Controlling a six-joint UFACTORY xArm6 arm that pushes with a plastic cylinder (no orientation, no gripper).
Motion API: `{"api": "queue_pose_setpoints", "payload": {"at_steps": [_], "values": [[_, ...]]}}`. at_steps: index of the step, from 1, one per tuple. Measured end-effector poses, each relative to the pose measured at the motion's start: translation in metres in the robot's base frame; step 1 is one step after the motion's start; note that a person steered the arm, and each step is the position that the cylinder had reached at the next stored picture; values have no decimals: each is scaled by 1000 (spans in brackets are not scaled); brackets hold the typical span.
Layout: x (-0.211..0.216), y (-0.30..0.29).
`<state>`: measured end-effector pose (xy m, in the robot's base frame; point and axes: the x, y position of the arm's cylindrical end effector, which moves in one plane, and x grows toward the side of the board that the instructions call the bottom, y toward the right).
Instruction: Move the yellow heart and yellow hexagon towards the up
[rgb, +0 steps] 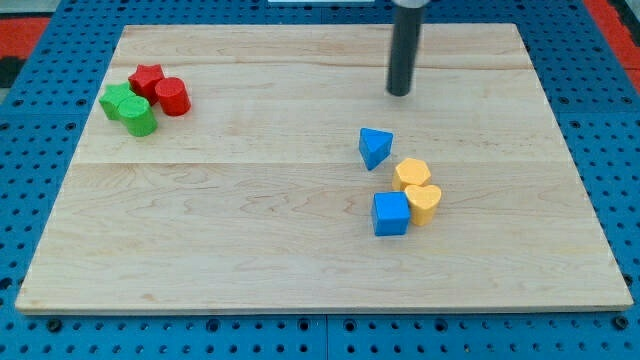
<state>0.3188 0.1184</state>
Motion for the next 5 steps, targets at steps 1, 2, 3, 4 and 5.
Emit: {"api": "queue_pose_setpoints", "payload": {"at_steps": [1,2,3,4,5], "values": [[0,41],[0,46],[0,46],[0,71],[9,131]]}}
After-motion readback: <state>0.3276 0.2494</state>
